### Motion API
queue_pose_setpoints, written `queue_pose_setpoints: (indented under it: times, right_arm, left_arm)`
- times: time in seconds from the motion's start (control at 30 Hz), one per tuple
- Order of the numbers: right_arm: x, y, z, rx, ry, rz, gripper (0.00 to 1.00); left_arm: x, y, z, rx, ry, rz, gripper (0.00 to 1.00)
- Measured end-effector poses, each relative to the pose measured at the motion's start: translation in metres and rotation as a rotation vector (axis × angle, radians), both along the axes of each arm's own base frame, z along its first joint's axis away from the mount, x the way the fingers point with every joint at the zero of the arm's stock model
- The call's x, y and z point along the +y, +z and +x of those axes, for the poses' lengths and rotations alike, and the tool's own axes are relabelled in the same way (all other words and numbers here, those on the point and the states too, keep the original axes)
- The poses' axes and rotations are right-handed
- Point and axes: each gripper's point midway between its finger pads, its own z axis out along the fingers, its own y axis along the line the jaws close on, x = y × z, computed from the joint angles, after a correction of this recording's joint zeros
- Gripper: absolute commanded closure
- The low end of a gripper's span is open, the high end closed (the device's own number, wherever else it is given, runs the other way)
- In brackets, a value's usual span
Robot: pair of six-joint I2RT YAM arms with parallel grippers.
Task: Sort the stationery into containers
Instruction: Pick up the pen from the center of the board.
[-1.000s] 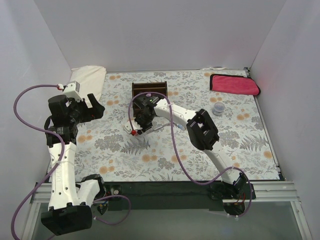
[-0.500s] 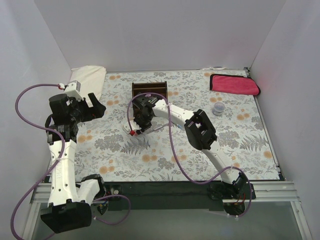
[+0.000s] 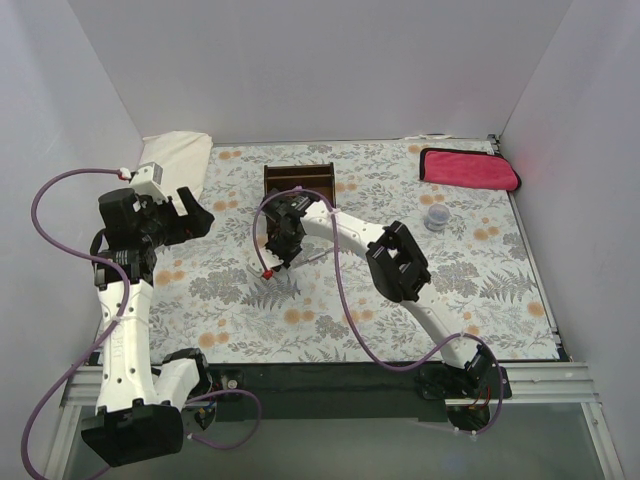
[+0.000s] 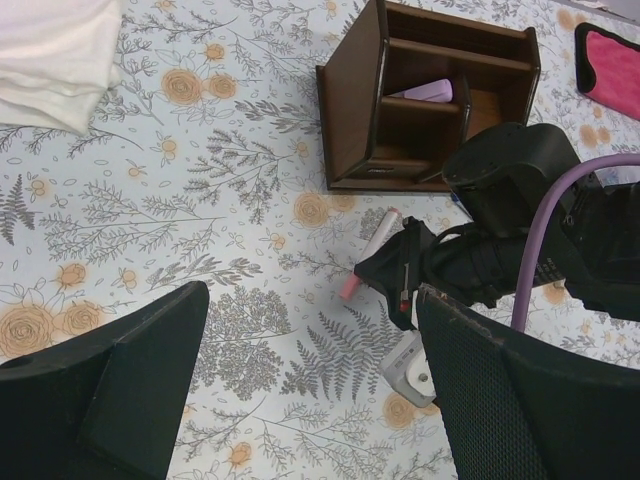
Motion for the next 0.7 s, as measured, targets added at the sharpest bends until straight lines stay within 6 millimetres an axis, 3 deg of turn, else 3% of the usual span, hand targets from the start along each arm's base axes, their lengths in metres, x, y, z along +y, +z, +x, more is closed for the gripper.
queue_pose_setpoints:
  times: [0.3,0.4,0.53,0.7]
  right_arm:
    - [-0.004,0.009,-0.003,0.059,-0.064,-0.035,0.99]
    - [-0.007,0.024,-0.006,0.100,-0.120,-0.021,0.99]
    - [-0.011,0.087,-0.005,0.135,-0.226,0.075,0.99]
    - [-0.022,0.233,0.019,0.159,-0.435,0.404,0.99]
  left_arm:
    - [0.000,0.015,-0.008,-0.054,0.007,0.020,0.17]
    - [0.000,0.021,-0.008,-0.079,0.010,0.022,0.17]
    - [0.001,0.021,-0.004,-0.093,0.010,0.021,0.17]
    - [0.002,0.013,0.008,-0.082,0.013,0.004,0.18]
